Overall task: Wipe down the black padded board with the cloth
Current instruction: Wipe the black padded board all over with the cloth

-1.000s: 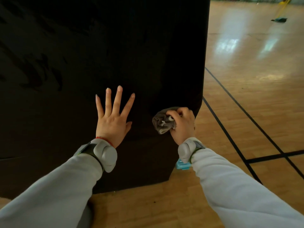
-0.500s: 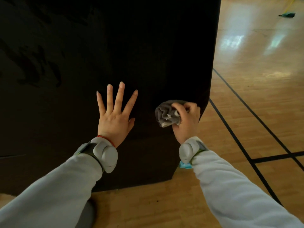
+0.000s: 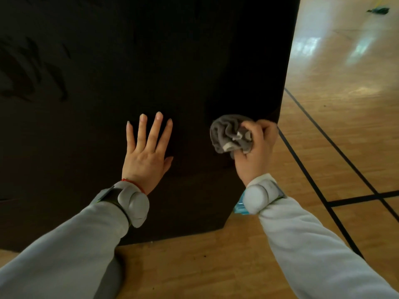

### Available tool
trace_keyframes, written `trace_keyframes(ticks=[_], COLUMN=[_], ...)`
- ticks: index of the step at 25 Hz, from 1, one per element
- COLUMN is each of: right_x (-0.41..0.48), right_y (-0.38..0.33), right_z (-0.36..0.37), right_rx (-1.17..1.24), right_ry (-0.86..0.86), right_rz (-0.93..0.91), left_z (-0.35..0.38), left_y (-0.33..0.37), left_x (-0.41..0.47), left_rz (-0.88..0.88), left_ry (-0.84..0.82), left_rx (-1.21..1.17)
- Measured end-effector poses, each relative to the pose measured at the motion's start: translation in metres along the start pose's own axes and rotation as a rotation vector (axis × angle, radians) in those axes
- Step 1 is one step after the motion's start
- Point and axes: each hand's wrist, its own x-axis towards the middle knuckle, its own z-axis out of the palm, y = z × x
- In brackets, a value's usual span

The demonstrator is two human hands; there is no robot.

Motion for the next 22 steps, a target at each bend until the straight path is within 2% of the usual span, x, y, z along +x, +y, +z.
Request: trace_keyframes(ticks=[4,12,15,17,20,22], right_x=[-0.009,-0.071,-0.064,-0.053,-0.026,-0.010], right_y=[0.006,0.037,0.036,0.031,0.015,0.008], right_z=[0.021,0.039,0.032,0.019,0.001,0.003], right_rx=[-0.127,-0.293,-0.303,-0.245,-0.100,-0.093], right_ry=[-0.078,-0.329,-0.376,-0.319,-0.094,0.017], right_rz=[-0.091,0.105,0.050,0.004,0.019,-0.004], left_z=[0.003,0.007,0.009,0.009,0.010,0.012], left_y=[-0.002,0.003,0.002,0.000,-0.002,-0.002], left_x=[0.002,-0.008,-0.019,-0.020,-0.020,-0.020], left_rz=[0.003,0.026,0.054,0.066,0.071,0.074], left_ry=[0.010,0.024,-0.036,-0.059,-0.065,-0.050], left_rx=[-0.016,-0.070,-0.051,-0.041,-0.029,-0.030])
